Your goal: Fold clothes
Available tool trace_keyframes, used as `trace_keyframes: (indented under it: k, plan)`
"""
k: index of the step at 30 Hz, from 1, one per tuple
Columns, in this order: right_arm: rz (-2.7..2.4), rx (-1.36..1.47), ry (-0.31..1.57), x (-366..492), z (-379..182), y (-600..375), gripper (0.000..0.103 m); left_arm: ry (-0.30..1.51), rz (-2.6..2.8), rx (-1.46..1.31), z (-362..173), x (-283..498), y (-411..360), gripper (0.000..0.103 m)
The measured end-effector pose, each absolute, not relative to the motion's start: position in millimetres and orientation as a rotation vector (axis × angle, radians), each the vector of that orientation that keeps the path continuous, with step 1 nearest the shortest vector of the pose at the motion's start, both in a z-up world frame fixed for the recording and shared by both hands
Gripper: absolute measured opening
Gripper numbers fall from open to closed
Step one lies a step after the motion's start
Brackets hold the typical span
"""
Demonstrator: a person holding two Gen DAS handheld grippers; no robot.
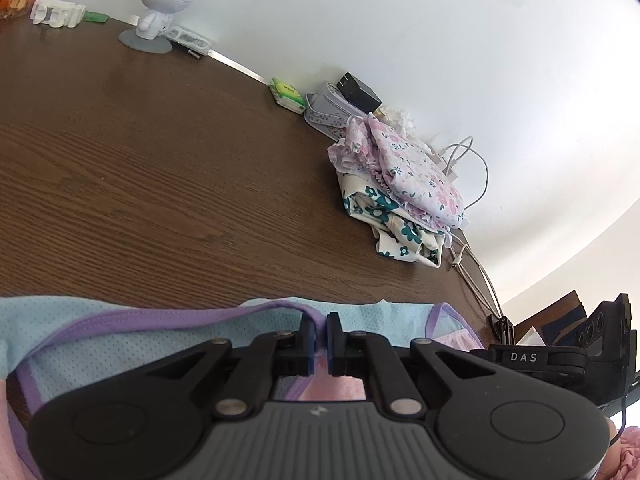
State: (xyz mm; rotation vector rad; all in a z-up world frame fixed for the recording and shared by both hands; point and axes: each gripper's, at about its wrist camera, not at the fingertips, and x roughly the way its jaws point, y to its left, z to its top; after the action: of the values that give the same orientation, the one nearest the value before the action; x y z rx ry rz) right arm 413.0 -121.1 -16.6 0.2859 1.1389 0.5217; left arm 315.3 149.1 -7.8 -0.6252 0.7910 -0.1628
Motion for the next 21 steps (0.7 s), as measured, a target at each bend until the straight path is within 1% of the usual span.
trace_keyframes:
  k: [7, 16, 21]
  plan:
    - [0.526, 0.298, 1.077, 408, -6, -125, 0.003, 0.784, -0.154, -0.624, -10, 311, 153, 0.004]
    - [0.543, 0.346, 0.954, 420, 24, -125, 0.003, 0.706, -0.104, -0.659, -2, 311, 161, 0.003]
    - [0.498, 0.315, 0.959, 434, 8, -115, 0.003, 0.719, -0.057, -0.670, -12, 327, 159, 0.003]
